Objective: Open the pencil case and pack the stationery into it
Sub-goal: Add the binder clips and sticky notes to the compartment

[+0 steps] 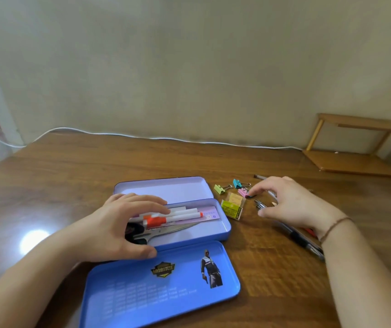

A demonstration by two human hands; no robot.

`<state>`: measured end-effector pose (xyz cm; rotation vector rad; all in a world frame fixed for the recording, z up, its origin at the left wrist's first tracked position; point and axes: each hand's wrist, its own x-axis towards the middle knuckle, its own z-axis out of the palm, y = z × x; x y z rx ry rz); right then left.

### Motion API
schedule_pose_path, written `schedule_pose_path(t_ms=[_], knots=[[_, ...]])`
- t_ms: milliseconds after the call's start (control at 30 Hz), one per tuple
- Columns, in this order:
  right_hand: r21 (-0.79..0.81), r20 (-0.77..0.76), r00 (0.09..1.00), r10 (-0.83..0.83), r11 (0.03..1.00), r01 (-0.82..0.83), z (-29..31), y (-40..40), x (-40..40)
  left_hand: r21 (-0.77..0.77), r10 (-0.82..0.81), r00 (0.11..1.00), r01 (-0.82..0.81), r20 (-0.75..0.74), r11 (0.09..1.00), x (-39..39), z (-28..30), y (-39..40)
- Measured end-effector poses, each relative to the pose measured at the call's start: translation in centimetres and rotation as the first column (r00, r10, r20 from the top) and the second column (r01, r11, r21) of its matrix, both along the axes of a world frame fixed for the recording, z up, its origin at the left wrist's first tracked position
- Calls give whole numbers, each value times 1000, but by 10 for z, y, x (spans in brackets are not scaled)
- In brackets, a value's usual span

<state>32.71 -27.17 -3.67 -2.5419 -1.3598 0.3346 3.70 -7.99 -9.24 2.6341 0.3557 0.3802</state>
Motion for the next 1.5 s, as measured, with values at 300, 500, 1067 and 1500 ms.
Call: schedule_pose_path(t_ms=[300,500,1067,1500], knots=[[202,186,971,-151,973,113,-29,12,16,-60,-27,999,25,-28,998,-2,2,5],[119,249,958,-145,986,118,-38,29,12,-59,-22,999,21,-30,998,-3,2,4],[325,330,920,212,889,-321,-21,32,-54,-35,-27,999,26,-35,999,-4,2,5],[113,395,871,291,926,-361,-24,33,-61,-32,-24,999,23,-25,999,-3,0,7]])
